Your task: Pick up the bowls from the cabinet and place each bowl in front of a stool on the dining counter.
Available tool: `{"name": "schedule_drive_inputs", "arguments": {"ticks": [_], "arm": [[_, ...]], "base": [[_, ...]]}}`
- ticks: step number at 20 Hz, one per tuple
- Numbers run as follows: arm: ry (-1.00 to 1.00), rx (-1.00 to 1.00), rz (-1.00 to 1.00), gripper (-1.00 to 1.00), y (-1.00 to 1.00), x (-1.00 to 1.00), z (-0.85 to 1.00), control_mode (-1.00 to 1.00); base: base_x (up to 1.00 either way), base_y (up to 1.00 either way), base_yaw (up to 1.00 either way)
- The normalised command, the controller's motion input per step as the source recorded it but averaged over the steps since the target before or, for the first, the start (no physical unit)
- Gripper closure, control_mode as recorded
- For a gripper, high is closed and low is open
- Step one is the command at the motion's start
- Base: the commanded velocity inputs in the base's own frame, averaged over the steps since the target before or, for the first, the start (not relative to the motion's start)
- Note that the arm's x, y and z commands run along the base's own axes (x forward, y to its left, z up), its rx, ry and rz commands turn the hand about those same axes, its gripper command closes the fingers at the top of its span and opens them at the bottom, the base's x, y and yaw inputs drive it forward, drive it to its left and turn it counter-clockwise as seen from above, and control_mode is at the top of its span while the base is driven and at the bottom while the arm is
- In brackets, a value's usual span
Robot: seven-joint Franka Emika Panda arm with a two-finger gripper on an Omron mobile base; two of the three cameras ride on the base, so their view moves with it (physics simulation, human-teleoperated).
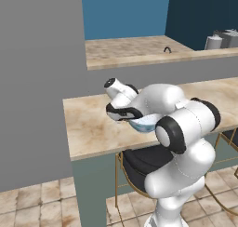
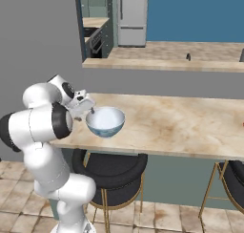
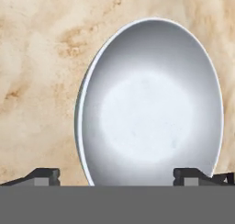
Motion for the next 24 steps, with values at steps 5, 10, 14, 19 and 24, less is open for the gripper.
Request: {"name": "schedule_drive_inputs", "arguments": {"ticks": [5,10,14,19,24], "arm": [[0.22,0.08,-0.01,-1.00,-0.37,-0.45,1.00,-1.00],[0.26,0.18,-0.05,-1.00,-0.60,-0.78,0.68,-1.00],[0.14,0.25,-0.08,-1.00,-0.68,-0.99,0.59,-1.00],[0.07,0.29,-0.09,-1.00,-0.71,-1.00,0.77,-1.00],[0.00,0.24,-0.05,-1.00,-0.51,-1.00,0.86,-1.00]], "base": [[0.00,0.00,0.00],[0.00,0.00,0.00],[0.00,0.00,0.00],[0.00,0.00,0.00],[0.00,0.00,0.00]]}}
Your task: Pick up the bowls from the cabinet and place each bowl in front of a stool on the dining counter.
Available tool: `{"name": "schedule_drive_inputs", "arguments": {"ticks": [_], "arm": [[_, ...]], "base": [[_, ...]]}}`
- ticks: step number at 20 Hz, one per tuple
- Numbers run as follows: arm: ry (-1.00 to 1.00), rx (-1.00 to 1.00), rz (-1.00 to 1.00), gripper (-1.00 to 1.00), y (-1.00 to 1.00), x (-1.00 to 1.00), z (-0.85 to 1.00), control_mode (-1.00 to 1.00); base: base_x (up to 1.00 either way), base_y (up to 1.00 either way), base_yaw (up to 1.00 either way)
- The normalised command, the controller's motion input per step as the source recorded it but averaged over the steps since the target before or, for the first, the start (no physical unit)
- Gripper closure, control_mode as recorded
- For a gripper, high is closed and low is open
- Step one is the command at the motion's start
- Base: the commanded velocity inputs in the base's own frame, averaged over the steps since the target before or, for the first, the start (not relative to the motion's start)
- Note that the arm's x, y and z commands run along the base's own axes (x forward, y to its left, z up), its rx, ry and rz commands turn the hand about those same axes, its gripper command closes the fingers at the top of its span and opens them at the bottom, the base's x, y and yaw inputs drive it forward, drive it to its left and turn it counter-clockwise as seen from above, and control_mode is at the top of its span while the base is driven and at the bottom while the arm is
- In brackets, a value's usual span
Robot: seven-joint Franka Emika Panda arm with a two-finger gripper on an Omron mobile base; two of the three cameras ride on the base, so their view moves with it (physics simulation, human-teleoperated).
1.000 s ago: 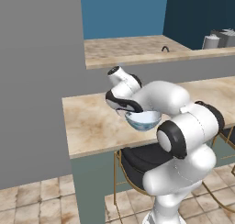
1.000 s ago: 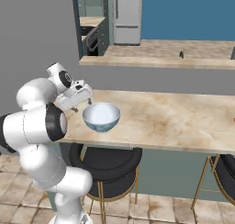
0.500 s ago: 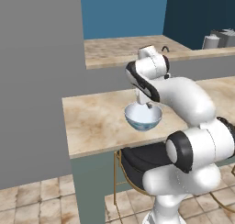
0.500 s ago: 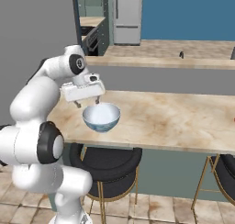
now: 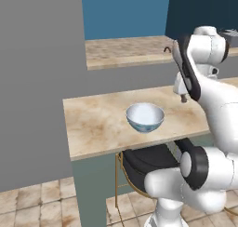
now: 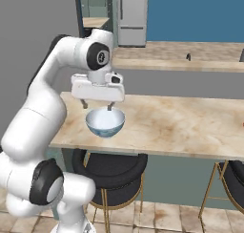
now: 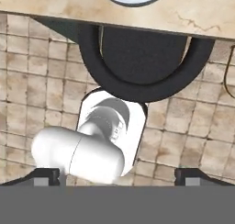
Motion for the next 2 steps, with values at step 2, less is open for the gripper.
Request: {"name": "schedule_drive_inputs", "arguments": {"ticks": [2], "arm": [[-0.07,0.18,-0.01,-1.00,-0.39,-1.00,0.48,-1.00]], "base": [[0.00,0.00,0.00]]}}
